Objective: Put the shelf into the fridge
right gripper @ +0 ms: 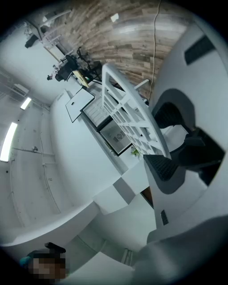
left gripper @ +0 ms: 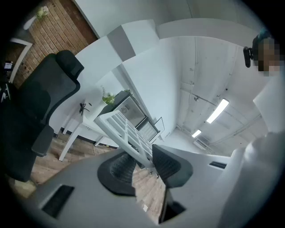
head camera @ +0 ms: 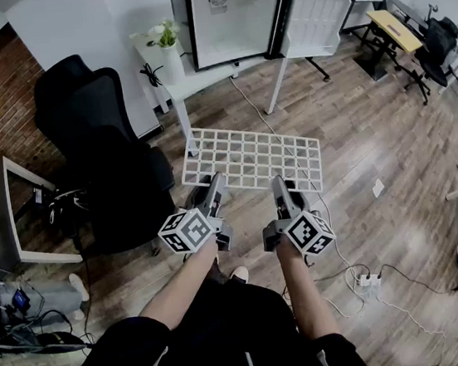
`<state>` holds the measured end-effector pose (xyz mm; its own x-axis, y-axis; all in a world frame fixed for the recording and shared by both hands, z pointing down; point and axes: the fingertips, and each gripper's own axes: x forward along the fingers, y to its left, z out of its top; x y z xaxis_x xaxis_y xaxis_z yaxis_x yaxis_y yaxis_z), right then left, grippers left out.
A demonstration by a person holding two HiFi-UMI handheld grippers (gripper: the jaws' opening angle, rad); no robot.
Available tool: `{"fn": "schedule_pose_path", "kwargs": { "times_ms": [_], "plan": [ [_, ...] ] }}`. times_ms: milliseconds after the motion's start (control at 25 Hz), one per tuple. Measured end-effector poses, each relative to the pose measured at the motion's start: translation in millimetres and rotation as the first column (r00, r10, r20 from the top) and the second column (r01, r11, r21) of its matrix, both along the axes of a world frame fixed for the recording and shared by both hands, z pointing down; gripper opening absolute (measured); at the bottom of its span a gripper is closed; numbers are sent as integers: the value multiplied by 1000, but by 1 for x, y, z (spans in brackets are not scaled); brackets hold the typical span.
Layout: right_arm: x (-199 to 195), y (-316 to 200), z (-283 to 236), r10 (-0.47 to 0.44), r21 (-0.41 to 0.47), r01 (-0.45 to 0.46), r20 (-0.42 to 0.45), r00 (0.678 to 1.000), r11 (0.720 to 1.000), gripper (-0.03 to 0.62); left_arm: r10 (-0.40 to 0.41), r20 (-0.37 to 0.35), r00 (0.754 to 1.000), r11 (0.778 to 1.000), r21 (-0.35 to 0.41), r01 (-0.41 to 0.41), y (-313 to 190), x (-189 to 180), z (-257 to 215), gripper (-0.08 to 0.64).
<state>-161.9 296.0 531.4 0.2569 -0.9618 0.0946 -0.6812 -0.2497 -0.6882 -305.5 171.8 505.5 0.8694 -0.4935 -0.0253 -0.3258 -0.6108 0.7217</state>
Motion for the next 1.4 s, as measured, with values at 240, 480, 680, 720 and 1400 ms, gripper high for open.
{"fn": "schedule_pose_path", "kwargs": {
  "times_ms": [240,480,680,720,1400],
  "plan": [
    [0,8,-3,-13,8,13,-2,1000,1000,199,-10,3,1000,1000,-5,10,8,-1,-1,130],
    [13,9,-7,-30,18,30,-6,1000,999,199,-17,-2,1000,1000,4,17,11,11,-6,130],
    [18,8,-5,-53,21,53,7,999,998,197,-32,0,999,999,1,32,12,14,-4,130],
    [18,8,-4,-58,20,57,9,998,998,196,-36,-1,999,999,0,36,12,15,-3,130],
    [128,-77,12,-61,-11,61,14,998,998,192,-47,-21,999,998,-41,46,-75,123,18,130]
  ]
}}
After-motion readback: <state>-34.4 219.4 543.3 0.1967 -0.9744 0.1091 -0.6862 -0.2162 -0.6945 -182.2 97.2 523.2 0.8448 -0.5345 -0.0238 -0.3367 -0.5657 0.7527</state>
